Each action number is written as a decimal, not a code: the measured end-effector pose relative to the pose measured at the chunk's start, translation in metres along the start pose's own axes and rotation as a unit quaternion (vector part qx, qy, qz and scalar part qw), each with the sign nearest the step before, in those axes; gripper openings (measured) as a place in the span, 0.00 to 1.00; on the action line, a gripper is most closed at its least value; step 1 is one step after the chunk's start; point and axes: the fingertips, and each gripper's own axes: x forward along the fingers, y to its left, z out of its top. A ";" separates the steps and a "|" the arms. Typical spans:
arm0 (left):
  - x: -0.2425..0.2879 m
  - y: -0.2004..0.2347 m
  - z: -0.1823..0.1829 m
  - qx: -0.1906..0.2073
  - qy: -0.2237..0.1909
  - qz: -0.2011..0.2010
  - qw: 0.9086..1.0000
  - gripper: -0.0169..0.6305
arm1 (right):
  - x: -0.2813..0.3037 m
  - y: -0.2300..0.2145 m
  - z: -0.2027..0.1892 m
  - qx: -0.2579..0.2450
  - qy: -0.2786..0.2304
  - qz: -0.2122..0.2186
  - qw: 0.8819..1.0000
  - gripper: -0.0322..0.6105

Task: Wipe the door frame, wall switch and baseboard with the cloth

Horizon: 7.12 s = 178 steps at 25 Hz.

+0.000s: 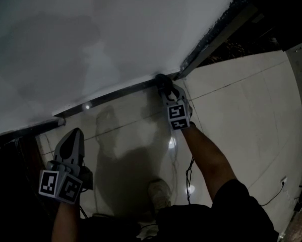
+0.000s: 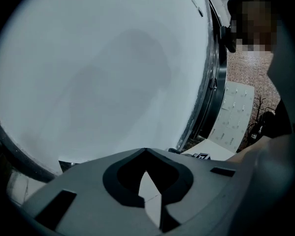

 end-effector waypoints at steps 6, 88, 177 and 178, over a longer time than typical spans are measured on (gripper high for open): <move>-0.048 0.013 0.034 -0.002 -0.004 0.014 1.000 0.01 | -0.024 -0.007 0.021 -0.001 0.011 -0.033 0.999 0.18; -0.095 0.033 0.031 -0.032 -0.020 -0.038 0.999 0.01 | 0.034 0.289 0.071 -0.081 -0.032 0.177 0.980 0.18; -0.143 0.089 0.088 -0.031 -0.125 0.029 0.991 0.01 | -0.031 0.152 0.130 -0.044 -0.051 0.079 0.995 0.18; -0.146 0.086 0.088 -0.024 -0.124 0.027 0.992 0.01 | -0.034 0.165 0.146 -0.057 -0.060 0.090 0.992 0.18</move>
